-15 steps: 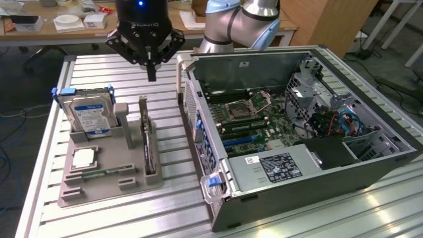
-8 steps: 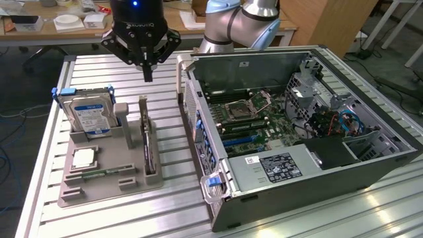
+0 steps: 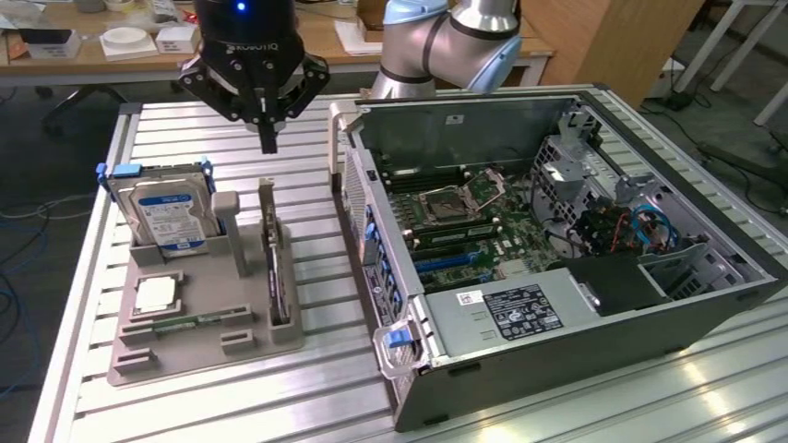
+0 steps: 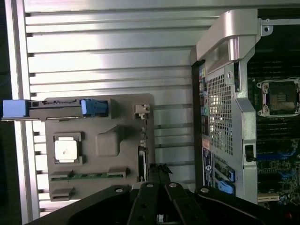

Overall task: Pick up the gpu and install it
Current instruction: 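Reach for the gpu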

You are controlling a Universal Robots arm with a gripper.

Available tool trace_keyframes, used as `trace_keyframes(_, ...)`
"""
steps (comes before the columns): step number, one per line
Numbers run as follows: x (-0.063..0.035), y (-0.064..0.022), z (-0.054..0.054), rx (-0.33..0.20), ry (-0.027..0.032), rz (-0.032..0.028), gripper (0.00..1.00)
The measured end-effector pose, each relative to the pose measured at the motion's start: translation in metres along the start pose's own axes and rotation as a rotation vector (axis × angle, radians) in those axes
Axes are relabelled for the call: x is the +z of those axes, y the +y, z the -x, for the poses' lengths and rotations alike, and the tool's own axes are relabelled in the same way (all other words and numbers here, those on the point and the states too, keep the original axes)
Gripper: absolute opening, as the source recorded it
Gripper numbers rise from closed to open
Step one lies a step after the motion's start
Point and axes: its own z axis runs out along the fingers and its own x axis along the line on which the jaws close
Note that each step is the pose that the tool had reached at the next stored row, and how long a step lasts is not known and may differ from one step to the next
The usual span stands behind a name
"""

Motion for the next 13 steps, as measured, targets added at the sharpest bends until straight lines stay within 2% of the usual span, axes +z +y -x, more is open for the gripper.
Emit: trace_keyframes(13, -0.0003, -0.0017, -0.0107, 0.0, -0.0001, 0.0001, 0.1)
